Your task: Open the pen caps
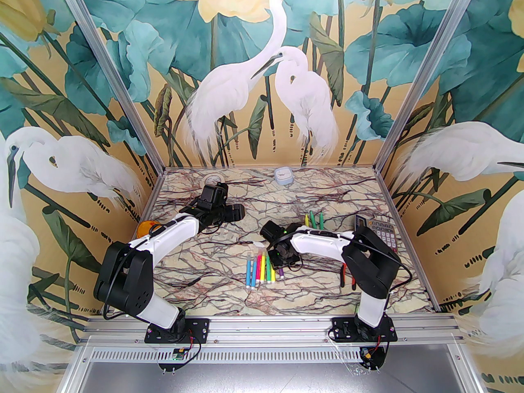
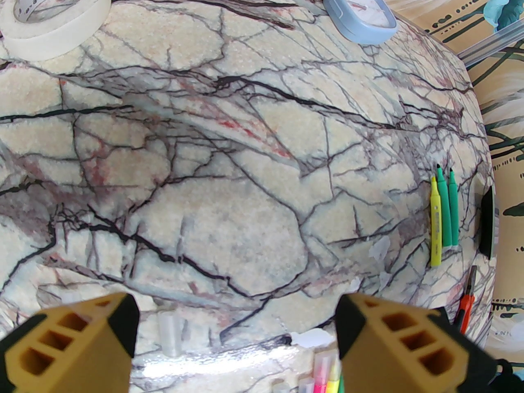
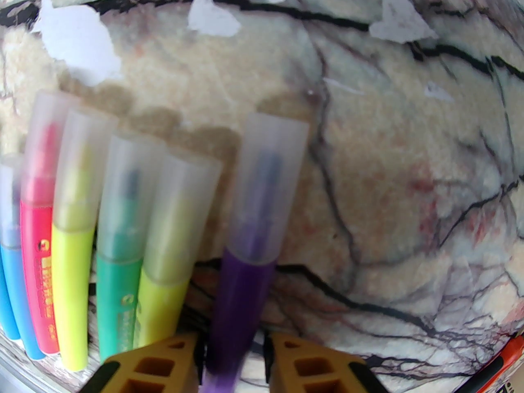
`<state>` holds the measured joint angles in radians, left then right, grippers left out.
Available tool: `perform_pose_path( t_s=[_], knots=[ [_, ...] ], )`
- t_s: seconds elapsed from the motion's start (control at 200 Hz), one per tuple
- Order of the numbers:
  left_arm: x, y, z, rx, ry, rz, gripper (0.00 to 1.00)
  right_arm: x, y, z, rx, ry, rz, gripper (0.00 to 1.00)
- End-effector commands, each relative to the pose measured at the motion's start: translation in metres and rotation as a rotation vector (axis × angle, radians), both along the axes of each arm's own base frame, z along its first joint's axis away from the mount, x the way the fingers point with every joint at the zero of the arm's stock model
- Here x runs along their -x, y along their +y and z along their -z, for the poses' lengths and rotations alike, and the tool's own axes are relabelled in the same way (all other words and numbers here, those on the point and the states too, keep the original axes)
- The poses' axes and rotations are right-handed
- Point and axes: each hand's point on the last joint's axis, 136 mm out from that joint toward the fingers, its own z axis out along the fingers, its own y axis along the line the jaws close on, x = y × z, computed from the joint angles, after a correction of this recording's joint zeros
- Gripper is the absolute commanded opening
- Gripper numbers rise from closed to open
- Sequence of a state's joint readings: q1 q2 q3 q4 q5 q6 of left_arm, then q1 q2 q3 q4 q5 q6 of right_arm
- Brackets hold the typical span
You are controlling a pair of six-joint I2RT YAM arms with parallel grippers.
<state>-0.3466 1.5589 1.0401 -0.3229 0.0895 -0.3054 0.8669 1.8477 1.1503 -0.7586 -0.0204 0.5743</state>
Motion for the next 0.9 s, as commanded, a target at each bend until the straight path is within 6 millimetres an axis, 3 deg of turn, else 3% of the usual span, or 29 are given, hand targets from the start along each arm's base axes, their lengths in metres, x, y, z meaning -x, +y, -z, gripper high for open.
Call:
perform_pose_path(
  t_s=[0.0, 0.185, 0.46, 0.64, 0.895],
  knots=[
    [-0.001, 0.0, -0.005, 0.019, -0.019, 0.005, 0.84, -0.006, -0.007, 0.005, 0.07, -0.021, 0.015, 0.3],
    [0.0, 0.005, -0.002, 0.017, -0.01, -0.015, 0.84, -0.01, -0.022, 0.015, 0.162, -0.038, 0.019, 0.27],
    [0.003, 0.005, -0.001, 0.029, -0.007, 0.001, 0.84, -0.008, -0.018, 0.026, 0.14, -0.023, 0.027, 0.16],
    [0.007, -0.013, 0.003, 0.103, 0.02, 0.078, 0.83, -0.014, -0.009, 0.011, 0.051, -0.075, 0.005, 0.13],
    [0.013, -0.041, 0.005, 0.248, 0.058, 0.176, 0.8, -0.023, 0.004, -0.028, -0.111, -0.164, -0.059, 0.11]
  ],
)
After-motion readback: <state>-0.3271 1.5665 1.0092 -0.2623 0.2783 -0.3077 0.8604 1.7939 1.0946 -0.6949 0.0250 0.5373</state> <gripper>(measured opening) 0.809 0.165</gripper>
